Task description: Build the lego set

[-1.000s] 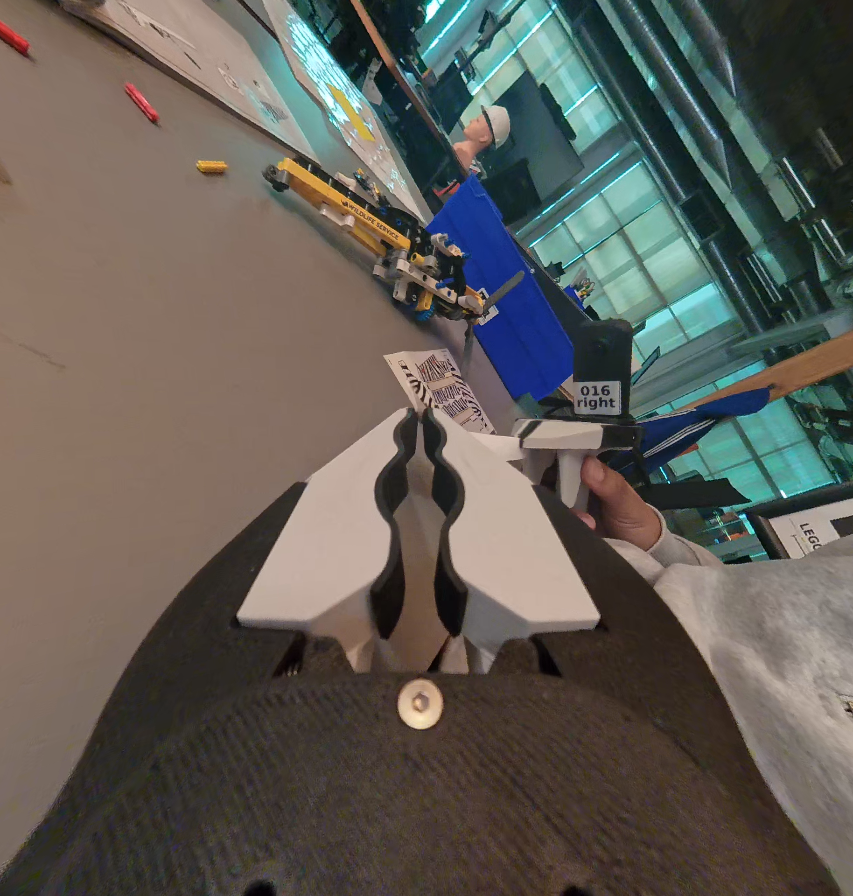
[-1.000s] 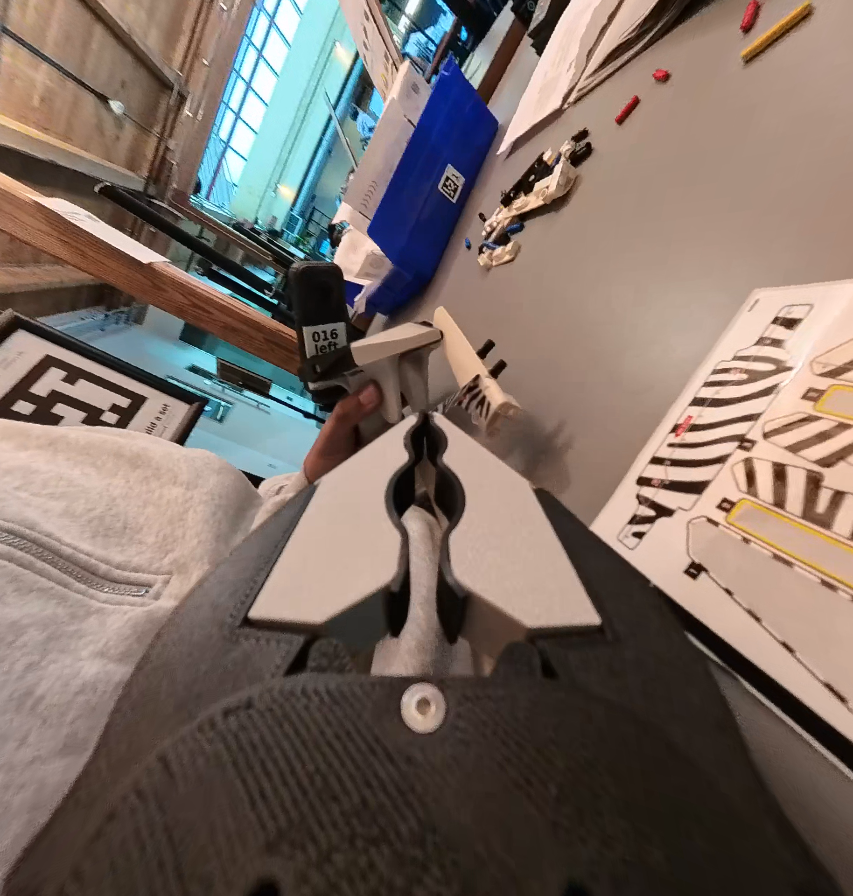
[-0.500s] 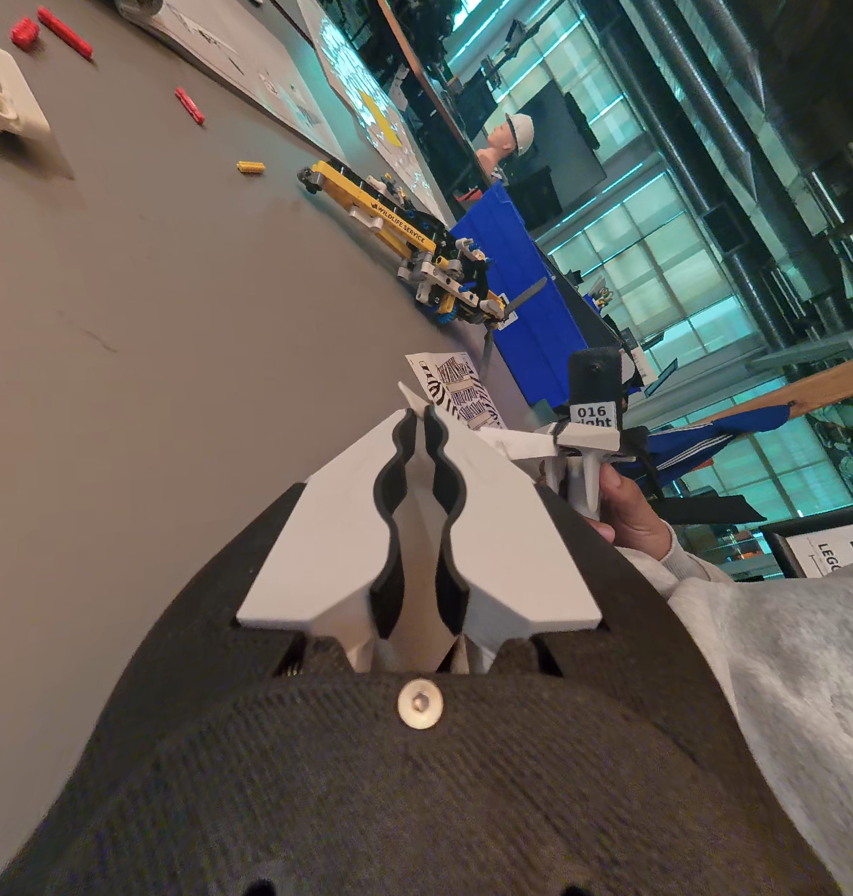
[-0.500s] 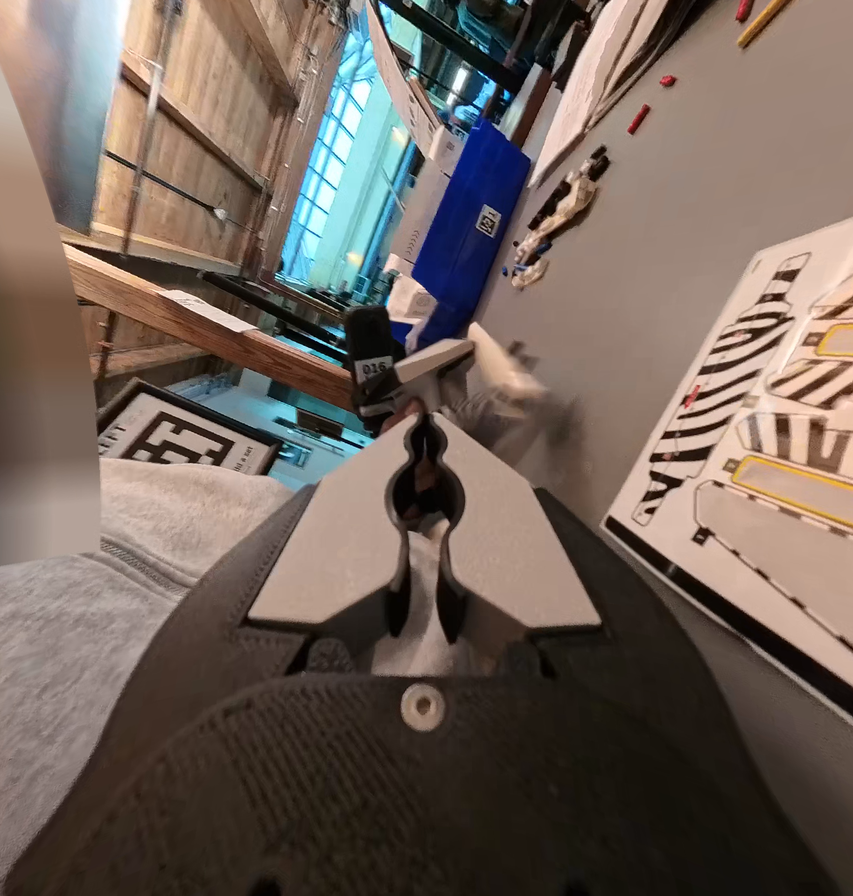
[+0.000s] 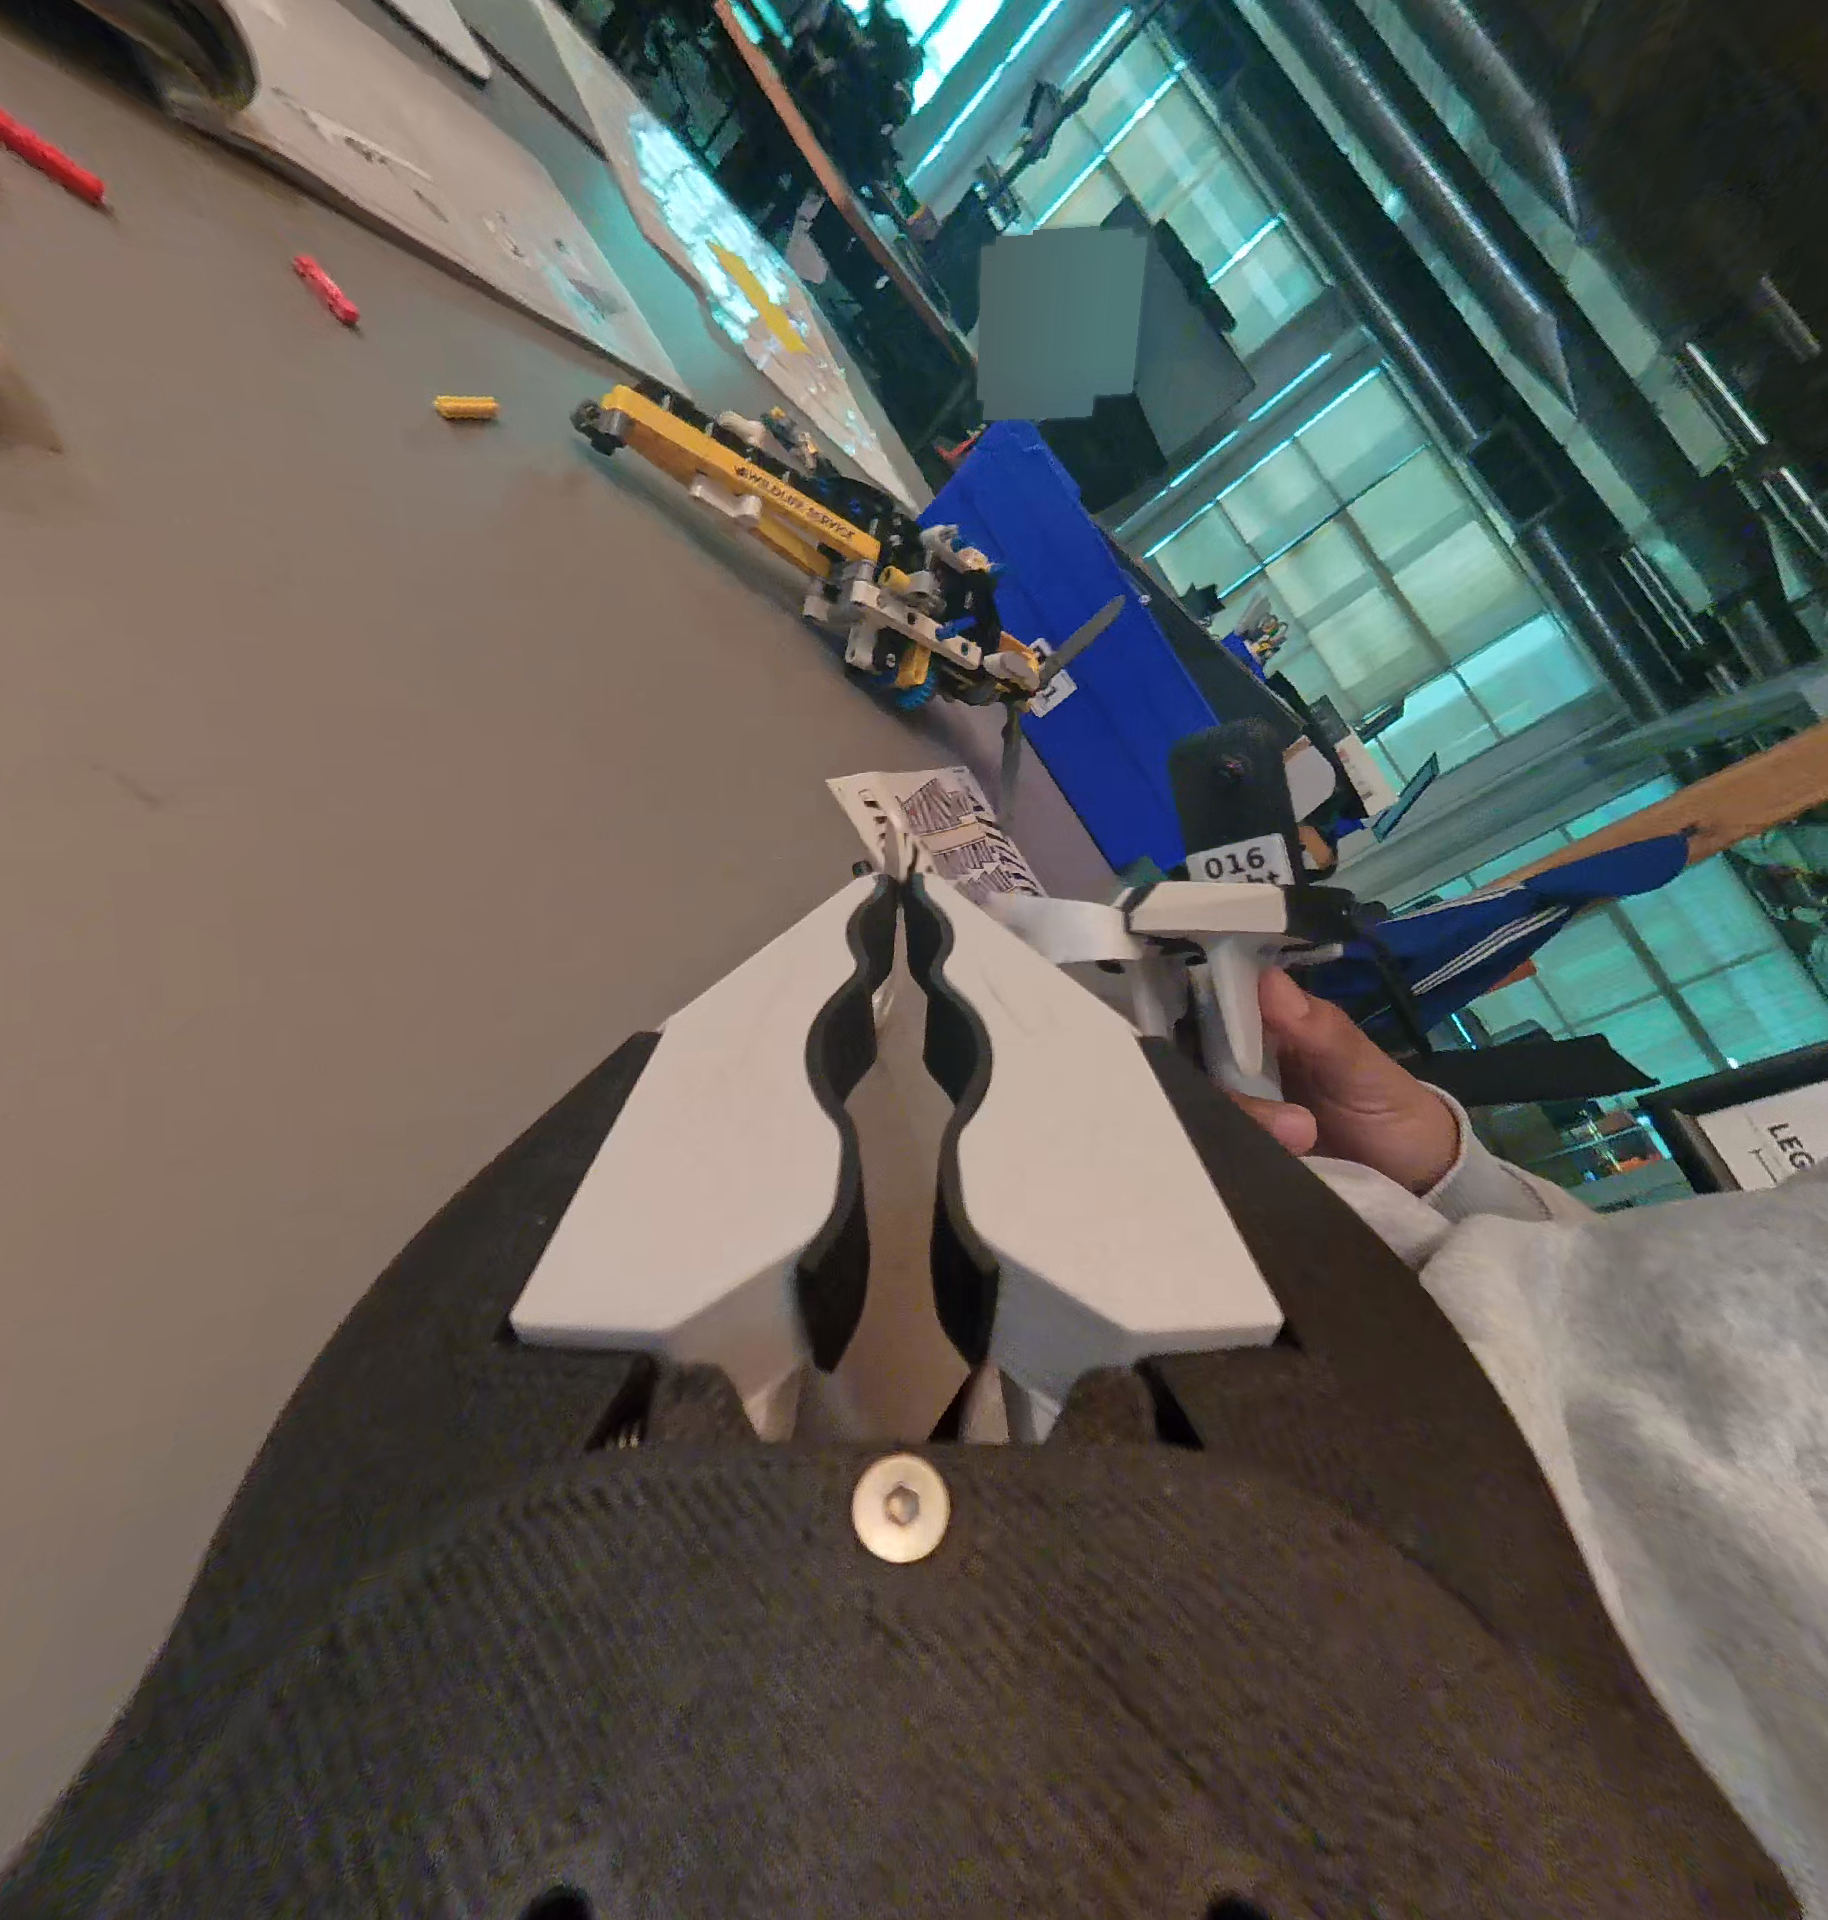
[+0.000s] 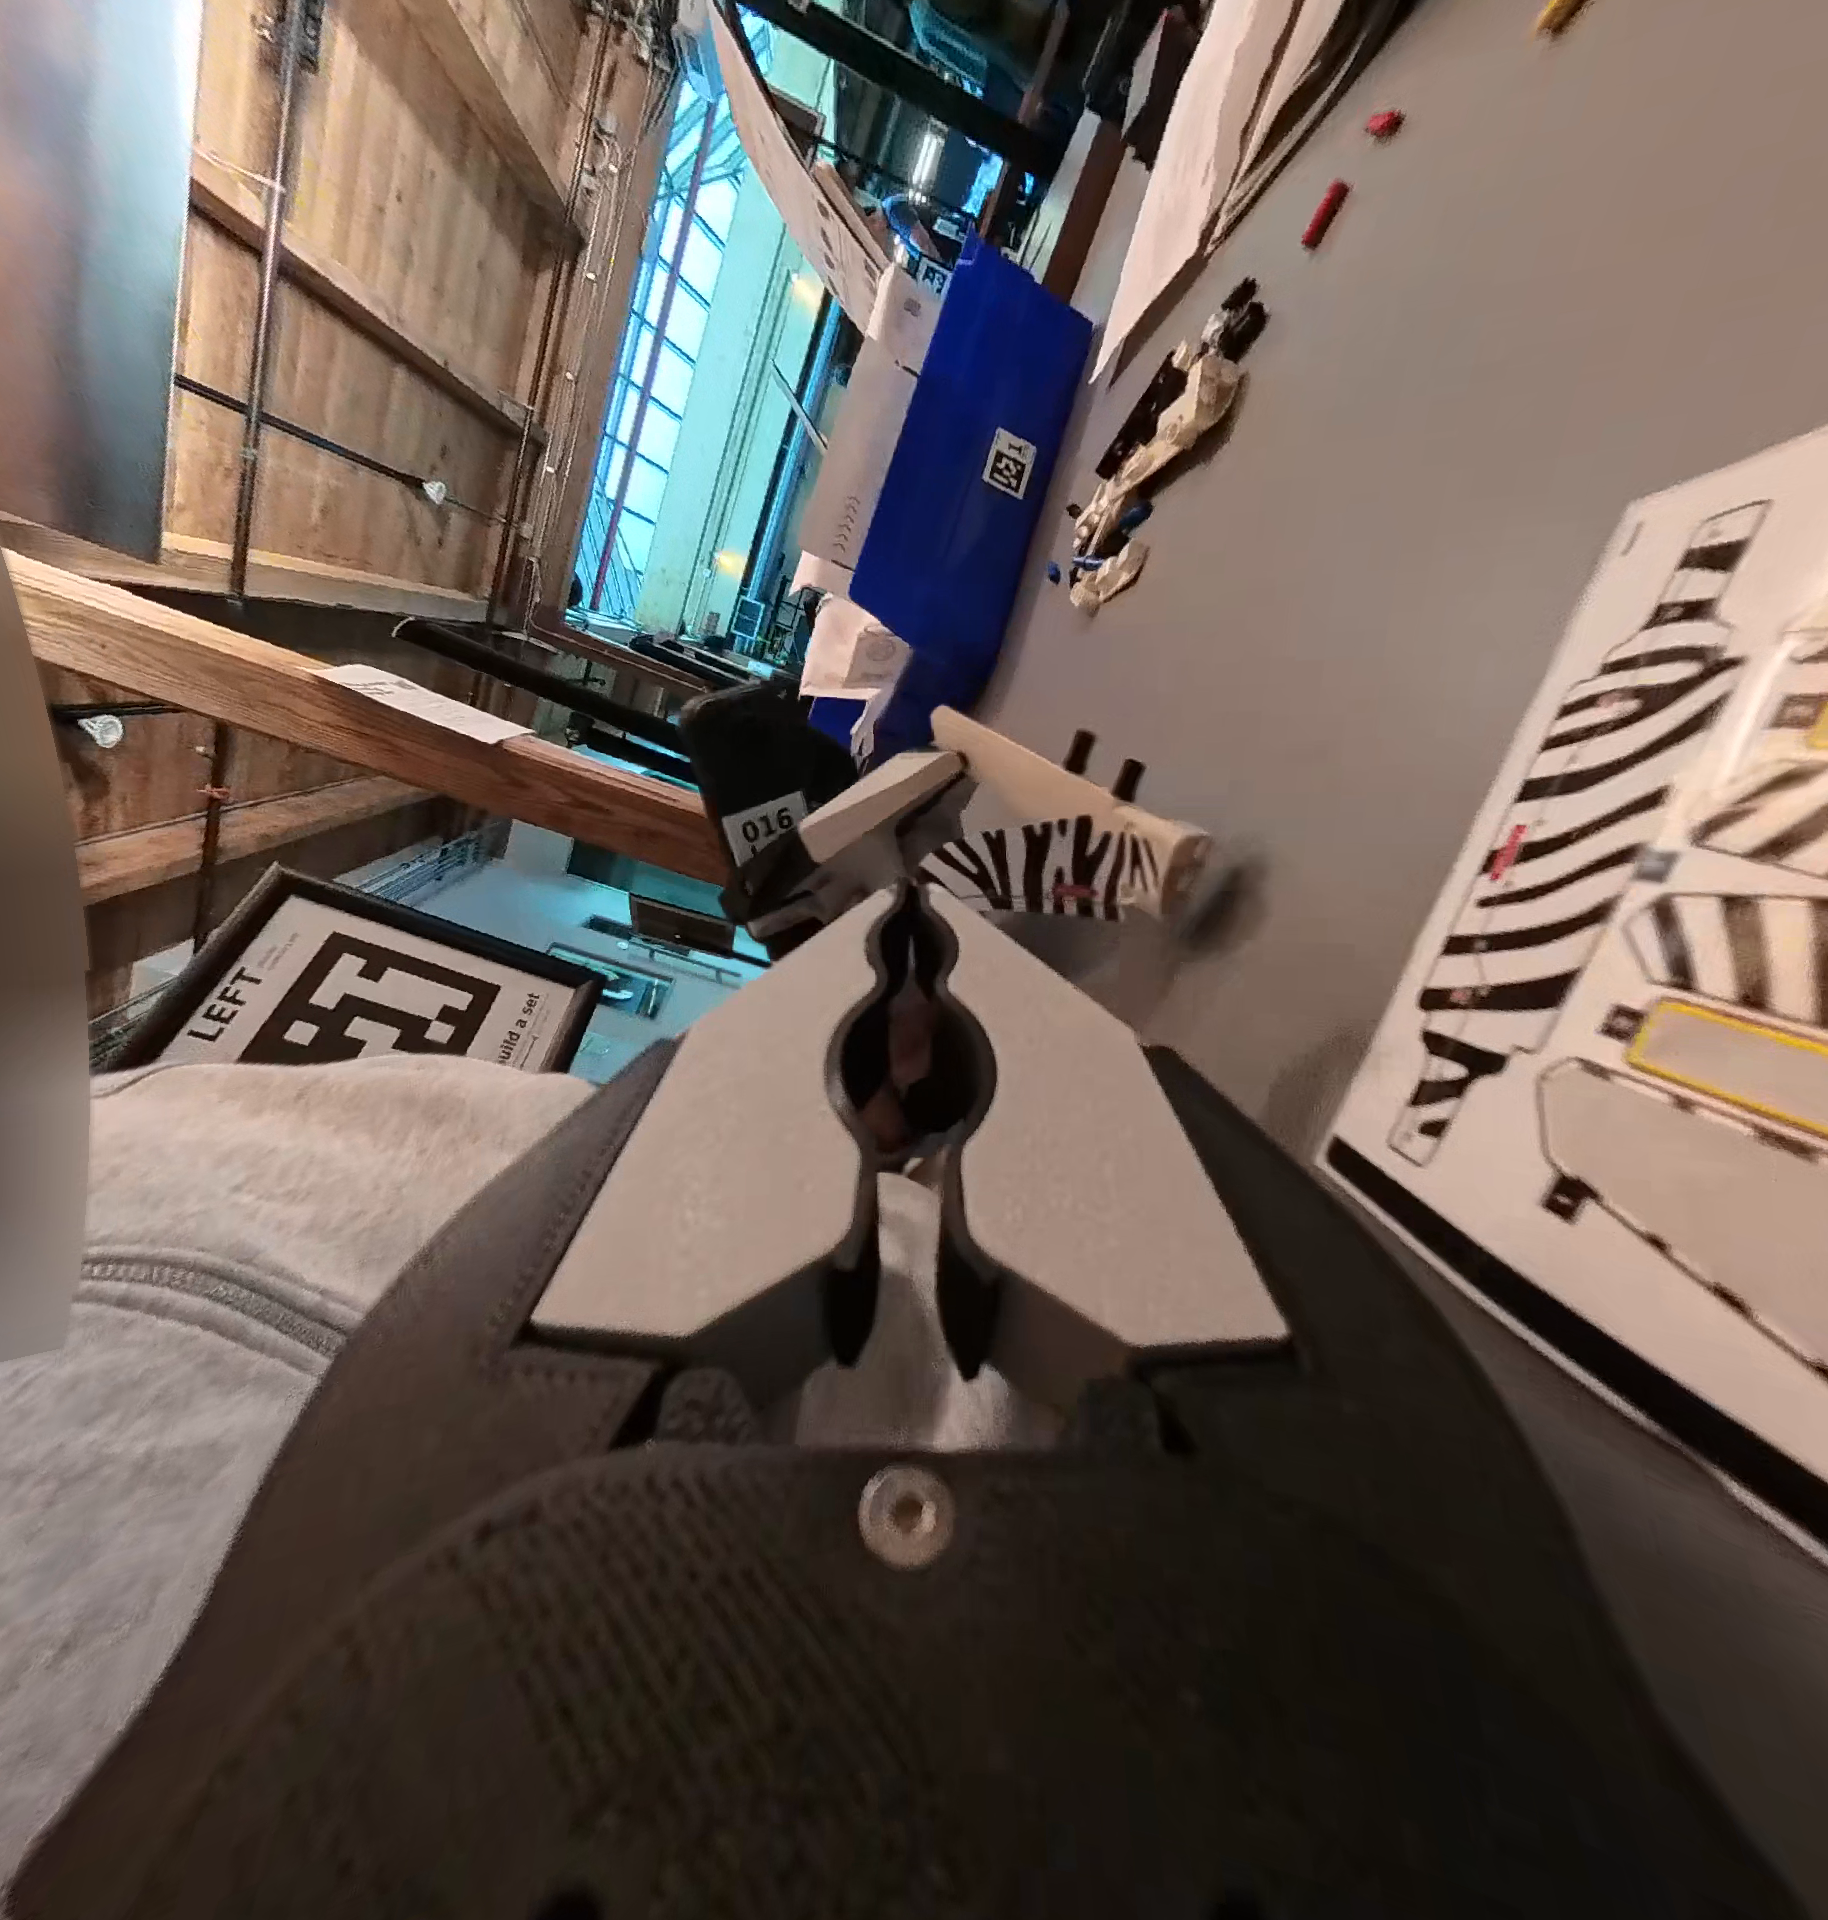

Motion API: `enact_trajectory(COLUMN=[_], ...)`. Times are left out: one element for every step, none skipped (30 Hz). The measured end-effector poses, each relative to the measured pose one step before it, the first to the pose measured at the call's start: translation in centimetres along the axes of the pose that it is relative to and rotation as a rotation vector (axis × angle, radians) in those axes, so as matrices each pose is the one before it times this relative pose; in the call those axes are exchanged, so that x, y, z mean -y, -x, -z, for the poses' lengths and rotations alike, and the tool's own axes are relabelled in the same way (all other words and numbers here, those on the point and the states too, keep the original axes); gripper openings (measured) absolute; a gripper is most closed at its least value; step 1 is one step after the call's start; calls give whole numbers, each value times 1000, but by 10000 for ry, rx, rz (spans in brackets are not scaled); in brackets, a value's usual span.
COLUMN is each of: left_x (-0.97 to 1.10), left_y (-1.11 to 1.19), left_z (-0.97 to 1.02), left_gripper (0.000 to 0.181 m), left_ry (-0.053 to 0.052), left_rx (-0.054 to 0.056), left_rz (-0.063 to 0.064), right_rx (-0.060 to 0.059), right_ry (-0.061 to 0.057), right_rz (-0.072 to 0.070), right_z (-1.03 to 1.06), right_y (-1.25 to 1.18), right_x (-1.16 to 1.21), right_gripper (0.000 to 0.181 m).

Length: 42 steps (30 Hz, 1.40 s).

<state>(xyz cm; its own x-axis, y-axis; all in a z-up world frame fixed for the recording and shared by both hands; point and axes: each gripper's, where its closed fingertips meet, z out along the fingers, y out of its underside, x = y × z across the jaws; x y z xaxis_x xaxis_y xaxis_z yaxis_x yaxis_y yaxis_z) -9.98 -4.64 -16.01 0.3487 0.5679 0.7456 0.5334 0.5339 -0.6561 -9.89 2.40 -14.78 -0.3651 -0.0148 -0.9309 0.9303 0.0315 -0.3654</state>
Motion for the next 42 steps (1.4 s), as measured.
enact_trajectory(left_x=[40, -43, -102, -141, -215, -206, -209, -185, -141, -78, -33, 18, 30, 69, 165, 278, 454, 488, 264, 157, 213, 367, 608, 606, 519, 380, 43, -355, -658, -718, -534, -304, -147, -140, -81, -63, 26, 144, 232, 188, 148, 127], left_y=[-325, -263, -420, -365, -221, -263, -353, -193, -131, -176, -99, -34, 99, 268, 295, 483, 769, 682, 493, 493, 344, 214, 13, -176, -633, -1113, -1406, -1227, -850, -672, -447, -146, -367, -282, 138, 154, 151, 290, -4, -122, -51, -17], left_z=[-24, -27, -52, -71, -78, -89, -103, -86, -77, -62, -29, 2, 9, 48, 112, 185, 319, 400, 329, 298, 322, 354, 378, 334, 240, 77, -137, -385, -567, -595, -506, -367, -261, -156, -83, -23, 98, 175, 220, 185, 132, 91], left_gripper=[0, 0, 0, 0, 0, 0, 0, 1, 1, 1, 3, 7, 9, 13, 18, 31, 45, 48, 49, 54, 56, 57, 60, 61, 59, 55, 49, 48, 48, 47, 44, 41, 38, 31, 26, 19, 11, 6, 2, 0, 0, 0], left_ry=[-79, -40, -7, 12, 57, 67, 92, 105, 82, 45, 20, -3, -8, -19, -55, -105, -208, -229, -62, 34, -16, -115, -287, -284, -207, -135, 69, 300, 461, 485, 349, 205, 147, 173, 134, 84, -6, -110, -189, -174, -171, -183], left_rx=[-106, -70, -166, -133, -55, -91, -174, -73, -40, -88, -69, -51, 1, 91, 89, 231, 424, 377, 282, 338, 336, 333, 299, 238, -24, -297, -489, -367, -134, -22, 127, 331, 134, 124, 311, 204, 91, 86, -180, -292, -289, -322], left_rz=[-155, -185, -184, -130, -105, -93, -88, -53, -58, -46, 10, 52, 98, 161, 191, 198, 106, -30, -103, -146, -258, -334, -441, -507, -547, -571, -560, -534, -550, -604, -660, -628, -606, -494, -298, -160, -7, 142, 213, 334, 478, 658], right_rx=[-7, 22, 44, 5, -15, -8, -60, -85, -72, -43, 1, -6, -37, -21, 14, -16, -49, -28, -10, -32, -37, -2, 12, -9, 7, 57, 53, 29, 31, 72, 71, 37, 48, 82, 120, 121, 68, 16, 21, 91, 159, 97], right_ry=[27, -12, -61, -50, -34, -64, -53, 10, 43, 23, 23, 6, -36, -64, -81, -63, -34, -13, 15, 27, 13, 18, 30, 49, 42, 29, 46, 67, 86, 80, 77, 93, 93, 65, 34, 20, 17, 11, 7, 20, 14, 6], right_rz=[-126, -136, -134, -158, -171, -143, -106, -77, -45, -18, 7, 38, 65, 69, 66, 74, 80, 58, 34, 42, 53, 39, 31, 30, 8, -17, -30, -32, -47, -77, -92, -68, -51, -60, -77, -92, -68, -20, 10, 27, 52, 60], right_z=[-291, -227, -161, -143, -122, -114, -117, -113, -120, -104, -72, -24, 37, 59, 87, 68, 58, 22, 2, -20, -39, -65, -87, -123, -149, -178, -207, -252, -268, -273, -265, -246, -238, -187, -139, -96, -59, -34, -19, -8, 7, 60], right_y=[3, 17, 45, -5, -24, 23, -9, -26, 14, 85, 143, 134, 76, 77, 124, 58, 0, 12, 26, -10, -12, 55, 62, 25, 45, 120, 123, 90, 92, 137, 141, 80, 104, 135, 175, 152, 62, 3, 31, 141, 268, 184], right_x=[-66, -5, 62, 53, 33, 61, 34, -44, -99, -57, -34, 17, 98, 163, 198, 170, 118, 59, 10, -6, 7, 13, -10, -40, -35, -10, -32, -59, -77, -97, -113, -152, -184, -143, -99, -71, -70, -51, -46, -37, -19, 10], right_gripper=[0, 0, 0, 0, 0, 0, 0, 0, 0, 0, 0, 0, 0, 0, 0, 0, 0, 0, 0, 0, 0, 0, 0, 0, 0, 0, 0, 0, 0, 0, 0, 0, 0, 0, 0, 0, 0, 0, 0, 2, 12, 15])
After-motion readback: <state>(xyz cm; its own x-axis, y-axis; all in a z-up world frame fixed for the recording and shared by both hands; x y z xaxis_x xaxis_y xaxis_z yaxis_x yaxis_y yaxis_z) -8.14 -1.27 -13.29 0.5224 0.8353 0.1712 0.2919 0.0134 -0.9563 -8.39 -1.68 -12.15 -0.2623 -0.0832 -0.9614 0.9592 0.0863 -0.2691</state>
